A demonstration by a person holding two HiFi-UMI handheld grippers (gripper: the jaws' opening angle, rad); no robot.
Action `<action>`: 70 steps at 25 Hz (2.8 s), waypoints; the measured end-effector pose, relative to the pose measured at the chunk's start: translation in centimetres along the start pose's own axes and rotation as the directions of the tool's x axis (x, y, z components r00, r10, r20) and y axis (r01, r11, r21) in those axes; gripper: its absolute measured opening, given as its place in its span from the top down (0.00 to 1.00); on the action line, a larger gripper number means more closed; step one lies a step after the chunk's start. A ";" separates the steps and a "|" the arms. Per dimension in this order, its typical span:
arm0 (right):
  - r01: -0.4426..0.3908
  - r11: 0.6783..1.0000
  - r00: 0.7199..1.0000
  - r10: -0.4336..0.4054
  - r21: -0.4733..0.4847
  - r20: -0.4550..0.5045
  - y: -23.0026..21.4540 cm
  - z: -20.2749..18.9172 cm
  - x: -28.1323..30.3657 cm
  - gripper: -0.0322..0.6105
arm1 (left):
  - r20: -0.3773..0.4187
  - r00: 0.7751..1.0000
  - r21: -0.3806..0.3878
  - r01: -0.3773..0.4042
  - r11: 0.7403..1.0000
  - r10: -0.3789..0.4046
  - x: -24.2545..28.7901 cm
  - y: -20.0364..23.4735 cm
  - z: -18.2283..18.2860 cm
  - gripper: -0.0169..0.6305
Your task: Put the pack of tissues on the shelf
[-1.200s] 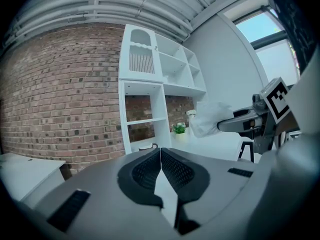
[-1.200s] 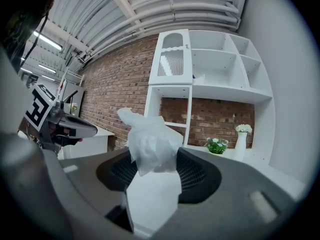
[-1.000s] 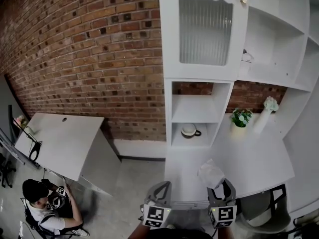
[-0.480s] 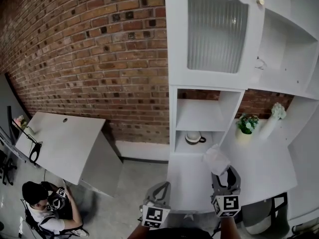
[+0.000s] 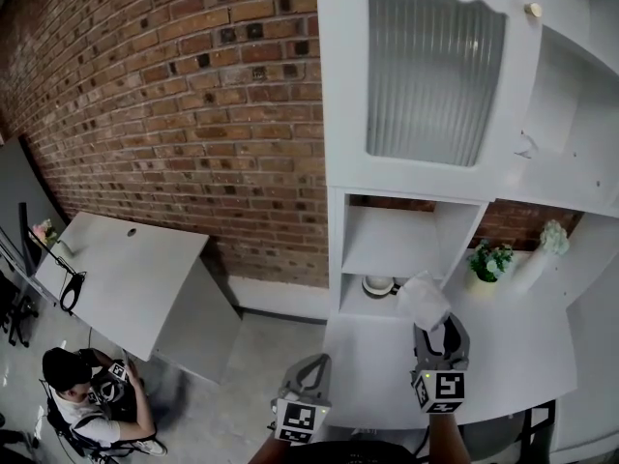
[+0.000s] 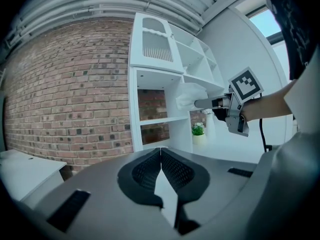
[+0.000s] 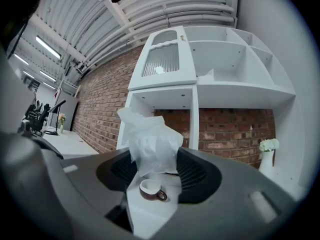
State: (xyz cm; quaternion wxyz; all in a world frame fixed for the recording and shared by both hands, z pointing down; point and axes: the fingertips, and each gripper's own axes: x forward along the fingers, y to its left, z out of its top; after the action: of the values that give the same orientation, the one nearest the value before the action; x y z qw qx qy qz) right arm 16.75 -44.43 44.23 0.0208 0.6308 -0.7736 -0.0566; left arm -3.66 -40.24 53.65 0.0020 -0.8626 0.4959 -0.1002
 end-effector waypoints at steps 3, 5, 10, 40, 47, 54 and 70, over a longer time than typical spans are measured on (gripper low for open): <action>-0.006 1.000 1.000 0.006 0.004 0.011 -0.8 0.2 1.8 0.60 | -0.003 1.000 -0.010 0.007 1.000 -0.007 1.1 -0.2 0.2 0.96; -0.011 1.000 1.000 0.011 0.009 0.018 -1.3 0.4 2.9 0.60 | -0.011 1.000 -0.016 -0.007 1.000 0.007 1.6 -0.1 0.3 0.96; -0.021 1.000 0.999 0.021 0.011 0.024 -2.2 0.3 5.2 0.60 | -0.035 0.998 -0.021 -0.054 0.998 0.053 2.5 0.5 0.1 0.96; -0.048 0.997 0.996 0.052 0.055 -0.077 -3.3 -2.8 12.7 0.43 | -0.115 0.982 -0.074 -0.161 0.984 0.152 3.5 2.6 -1.6 0.96; -0.080 0.990 0.992 0.091 0.114 -0.088 -2.7 -2.6 12.6 0.29 | -0.108 0.984 -0.054 -0.148 0.987 0.142 3.4 2.3 -1.5 0.96; -0.072 0.992 0.994 0.080 0.107 -0.080 -2.7 -1.2 10.5 0.28 | -0.082 0.987 -0.053 -0.141 0.989 0.136 2.8 1.9 -0.9 0.96; -0.040 0.996 0.989 0.052 0.085 -0.137 -3.0 -2.4 0.8 0.28 | 0.026 0.998 -0.020 -0.062 0.998 0.062 1.2 0.2 1.5 0.96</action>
State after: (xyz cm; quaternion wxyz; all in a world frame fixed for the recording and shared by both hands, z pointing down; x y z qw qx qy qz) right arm 19.72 -45.96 46.21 0.0503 0.6155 -0.7863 0.0199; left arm -3.03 -41.50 52.31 0.0032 -0.8480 0.5233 -0.0838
